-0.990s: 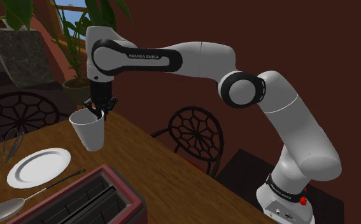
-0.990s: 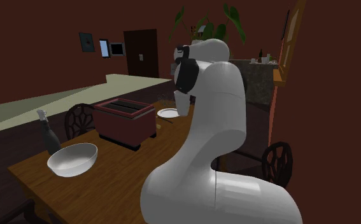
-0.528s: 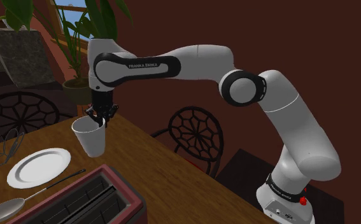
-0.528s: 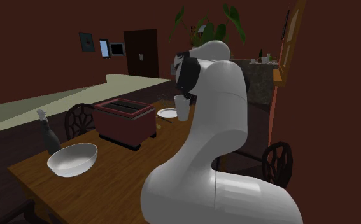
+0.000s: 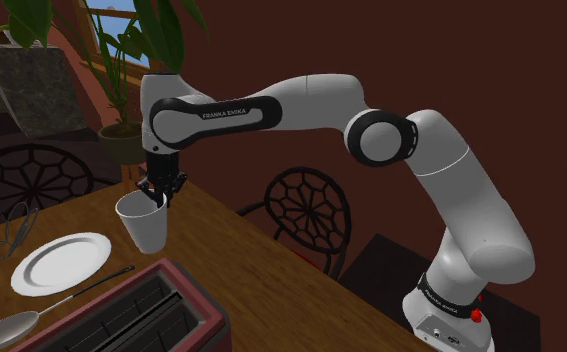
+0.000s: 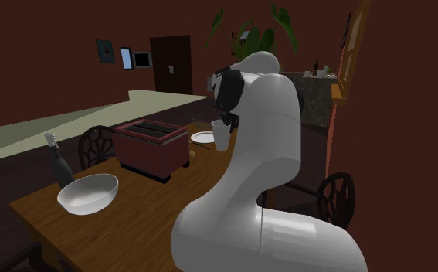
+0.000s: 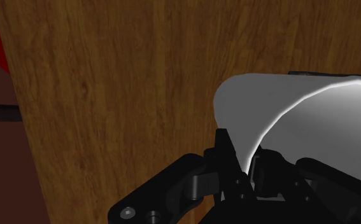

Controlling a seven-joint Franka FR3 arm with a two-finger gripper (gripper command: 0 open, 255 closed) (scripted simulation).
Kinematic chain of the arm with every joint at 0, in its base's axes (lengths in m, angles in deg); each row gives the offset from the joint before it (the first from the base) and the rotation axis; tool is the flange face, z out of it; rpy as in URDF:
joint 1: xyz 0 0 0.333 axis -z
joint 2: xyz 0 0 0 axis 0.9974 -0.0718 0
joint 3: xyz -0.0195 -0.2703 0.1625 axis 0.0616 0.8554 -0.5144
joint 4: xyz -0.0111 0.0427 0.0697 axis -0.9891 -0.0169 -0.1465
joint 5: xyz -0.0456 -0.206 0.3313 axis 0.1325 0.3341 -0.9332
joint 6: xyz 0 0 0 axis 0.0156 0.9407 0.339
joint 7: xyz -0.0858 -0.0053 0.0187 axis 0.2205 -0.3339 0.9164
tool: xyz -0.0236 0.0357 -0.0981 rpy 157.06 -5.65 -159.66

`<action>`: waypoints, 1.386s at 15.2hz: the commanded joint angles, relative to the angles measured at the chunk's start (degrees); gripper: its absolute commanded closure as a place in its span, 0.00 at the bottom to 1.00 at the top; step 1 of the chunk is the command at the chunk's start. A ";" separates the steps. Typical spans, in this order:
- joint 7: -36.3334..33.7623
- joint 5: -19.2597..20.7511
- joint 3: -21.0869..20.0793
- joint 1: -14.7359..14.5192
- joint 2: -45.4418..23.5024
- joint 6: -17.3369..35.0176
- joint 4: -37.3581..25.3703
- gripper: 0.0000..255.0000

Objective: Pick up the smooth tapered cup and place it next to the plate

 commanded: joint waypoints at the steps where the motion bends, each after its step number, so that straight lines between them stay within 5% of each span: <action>1: -0.01 0.00 -0.01 0.01 0.03 0.07 0.05 1.00; 4: -0.01 0.00 -0.01 0.01 0.03 0.07 0.05 1.00; 5: 0.00 0.00 -0.01 0.01 0.04 0.07 0.06 0.00; 10: 0.00 0.00 -0.01 0.01 0.04 0.07 0.07 0.00; 14: 0.35 -0.33 -0.20 -0.13 1.18 -6.40 -5.37 0.00; 21: 0.35 -0.33 -0.20 -0.13 1.17 -6.40 -5.37 0.00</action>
